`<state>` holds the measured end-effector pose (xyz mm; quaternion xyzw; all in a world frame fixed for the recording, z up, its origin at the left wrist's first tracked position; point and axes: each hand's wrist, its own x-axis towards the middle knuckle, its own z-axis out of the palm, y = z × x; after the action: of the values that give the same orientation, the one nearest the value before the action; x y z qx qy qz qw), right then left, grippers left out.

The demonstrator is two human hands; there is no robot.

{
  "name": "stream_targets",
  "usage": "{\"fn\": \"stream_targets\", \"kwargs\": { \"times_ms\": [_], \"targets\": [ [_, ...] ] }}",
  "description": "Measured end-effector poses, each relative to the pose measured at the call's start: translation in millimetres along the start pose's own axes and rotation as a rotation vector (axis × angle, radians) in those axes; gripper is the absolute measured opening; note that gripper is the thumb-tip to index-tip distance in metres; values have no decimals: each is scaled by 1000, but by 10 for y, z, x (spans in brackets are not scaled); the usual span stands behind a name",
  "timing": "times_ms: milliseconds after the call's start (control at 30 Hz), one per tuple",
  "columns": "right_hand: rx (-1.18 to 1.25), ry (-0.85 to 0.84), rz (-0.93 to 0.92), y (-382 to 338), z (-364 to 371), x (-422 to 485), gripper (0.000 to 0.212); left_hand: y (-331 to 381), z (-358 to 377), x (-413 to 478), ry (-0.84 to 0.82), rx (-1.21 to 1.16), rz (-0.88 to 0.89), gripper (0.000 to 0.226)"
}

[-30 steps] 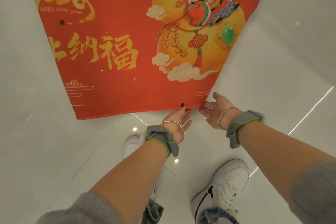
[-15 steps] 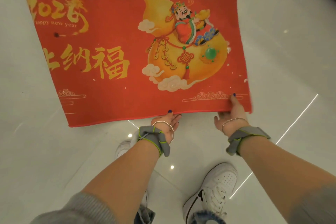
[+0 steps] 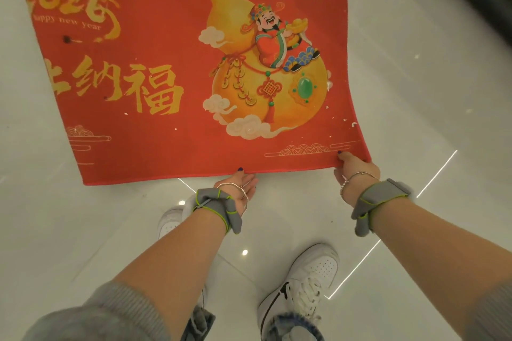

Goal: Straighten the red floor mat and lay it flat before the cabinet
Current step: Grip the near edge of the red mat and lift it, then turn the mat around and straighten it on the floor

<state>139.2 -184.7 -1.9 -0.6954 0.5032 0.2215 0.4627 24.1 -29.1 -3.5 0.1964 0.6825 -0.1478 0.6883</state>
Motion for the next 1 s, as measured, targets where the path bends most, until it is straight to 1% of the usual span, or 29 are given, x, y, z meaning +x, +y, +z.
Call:
{"fn": "stream_targets", "kwargs": {
  "times_ms": [33,67,100,133,200,267,367,500,600,667,733,800,867,933,1000],
  "targets": [
    [-29,-46,77,35,28,-45,10,20,-75,26,10,-8,-3,17],
    [-65,-120,149,65,40,-108,5,43,-148,44,26,-27,-2,20],
    [-75,-191,214,113,17,-132,14,53,-177,63,43,-37,1,23],
    [-71,-234,252,169,30,-177,17,76,-234,67,64,-42,6,26],
    [-67,-264,266,301,139,-362,20,138,-444,76,113,-73,21,29],
    [-60,-259,225,434,297,-576,21,187,-689,72,144,-94,37,28],
    [-107,-331,178,523,515,-824,19,275,-989,45,182,-114,76,29],
    [-304,-456,72,586,926,-1254,19,476,-1501,-33,214,-199,104,27],
    [-381,-552,49,645,1225,-1563,16,639,-1775,-63,229,-251,133,28],
    [-387,-588,53,680,1379,-1692,15,734,-1875,-48,232,-280,151,32],
    [-452,-635,45,778,1561,-1831,17,809,-2013,-20,263,-326,164,35],
    [-525,-669,80,926,1730,-1925,18,878,-2140,40,327,-339,180,38],
    [-580,-662,170,1098,1882,-1971,18,937,-2260,130,378,-350,148,39],
    [-639,-630,267,1320,2073,-1999,26,994,-2423,258,417,-301,116,36],
    [-669,-588,303,1447,2184,-2002,37,1035,-2473,327,395,-244,112,40]
  ]
}}
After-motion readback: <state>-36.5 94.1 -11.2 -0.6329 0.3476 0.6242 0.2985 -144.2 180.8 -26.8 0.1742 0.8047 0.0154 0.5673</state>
